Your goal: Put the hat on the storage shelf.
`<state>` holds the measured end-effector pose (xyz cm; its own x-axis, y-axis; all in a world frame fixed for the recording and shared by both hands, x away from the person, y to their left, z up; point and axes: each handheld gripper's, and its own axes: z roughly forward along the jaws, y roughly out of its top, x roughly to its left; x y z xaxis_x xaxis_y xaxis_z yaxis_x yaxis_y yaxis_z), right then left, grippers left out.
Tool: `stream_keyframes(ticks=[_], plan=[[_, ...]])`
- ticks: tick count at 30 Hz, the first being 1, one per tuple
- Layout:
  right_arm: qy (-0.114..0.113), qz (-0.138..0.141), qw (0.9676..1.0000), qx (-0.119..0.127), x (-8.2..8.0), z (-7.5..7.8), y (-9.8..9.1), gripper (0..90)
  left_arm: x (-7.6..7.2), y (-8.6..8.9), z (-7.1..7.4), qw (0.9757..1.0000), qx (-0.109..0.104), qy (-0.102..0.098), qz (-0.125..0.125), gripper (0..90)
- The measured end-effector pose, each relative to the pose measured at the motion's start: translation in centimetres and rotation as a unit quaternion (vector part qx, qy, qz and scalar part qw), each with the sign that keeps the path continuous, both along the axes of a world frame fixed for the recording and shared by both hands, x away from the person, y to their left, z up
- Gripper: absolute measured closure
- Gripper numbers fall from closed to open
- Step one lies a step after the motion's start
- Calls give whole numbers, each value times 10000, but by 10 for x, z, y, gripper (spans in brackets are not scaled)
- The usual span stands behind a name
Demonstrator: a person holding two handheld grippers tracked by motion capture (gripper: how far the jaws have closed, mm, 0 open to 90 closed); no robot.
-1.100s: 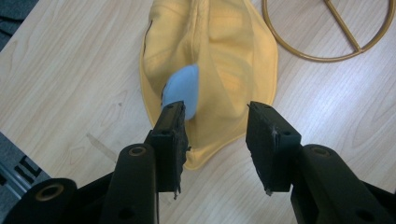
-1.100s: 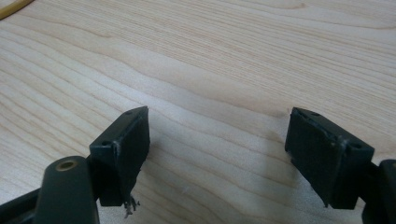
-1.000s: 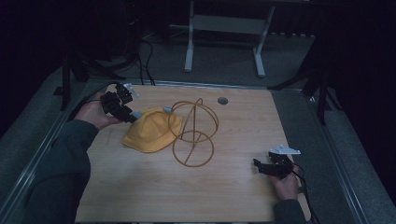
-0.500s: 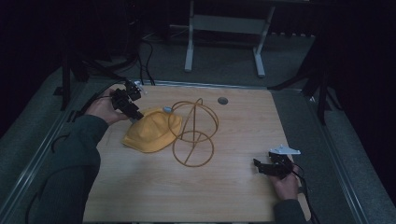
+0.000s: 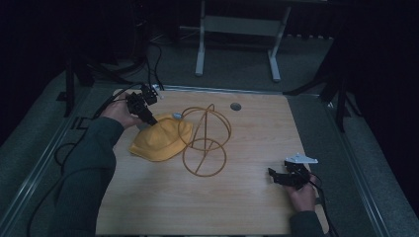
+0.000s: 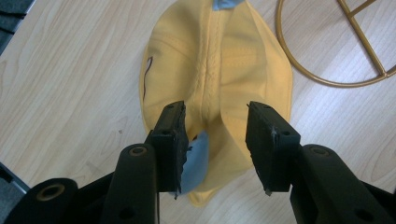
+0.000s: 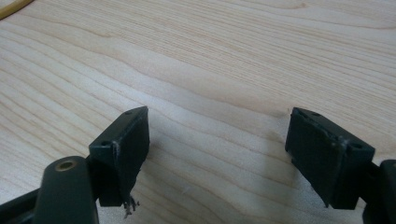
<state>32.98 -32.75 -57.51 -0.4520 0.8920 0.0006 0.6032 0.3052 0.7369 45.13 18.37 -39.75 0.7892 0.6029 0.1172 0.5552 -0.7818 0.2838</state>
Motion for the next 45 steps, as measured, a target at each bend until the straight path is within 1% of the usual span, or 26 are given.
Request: stream_keyframes(ticks=[5,8,13,15,16,17,19,20,25,29,31,32,33,34,36,38,39,41,45], plan=[[-1,2,10000,-2,0,0,0,218,4,-4,-3,10000,0,56,8,569],[-2,3,10000,-3,0,0,0,217,9,-7,-7,9999,39,135,8,559],[-6,7,10000,-5,0,0,0,217,15,-9,-12,9998,-19,205,55,563],[-6,10,10000,-6,0,0,0,217,18,-10,-14,9997,-3,232,51,574],[-4,9,10000,-4,0,0,0,217,19,-11,-14,9998,41,210,52,584],[-5,10,10000,-5,0,0,0,217,19,-12,-15,9998,50,141,91,607],[-7,12,10000,-4,0,0,0,216,21,-13,-17,9998,27,150,104,638],[-9,14,10000,-5,0,0,0,217,21,-14,-18,9998,81,155,82,645],[-10,13,10000,2,0,0,0,217,26,-19,-25,9997,93,172,122,646],[-11,19,10000,-1,0,0,0,217,30,-23,-32,9996,201,114,160,648],[-13,22,10000,-3,0,0,0,217,32,-25,-36,9994,256,174,126,649],[-14,23,10000,-3,0,0,0,217,33,-26,-38,9993,302,177,94,649],[-14,23,10000,-2,0,0,0,217,34,-27,-39,9994,291,166,103,657],[-14,23,10000,-2,0,0,0,216,34,-28,-39,9994,317,140,85,678],[-14,25,10000,-3,0,0,0,216,33,-29,-39,9992,383,76,42,751],[-12,23,10000,-1,0,0,0,216,32,-30,-38,9990,440,50,8,791],[-10,25,10000,-2,0,0,0,216,31,-30,-37,9989,477,38,-27,802],[-13,24,10000,-2,0,0,0,216,30,-29,-36,9989,472,-11,2,813],[-12,23,10000,-3,0,0,0,216,29,-26,-33,9990,451,20,11,821]])
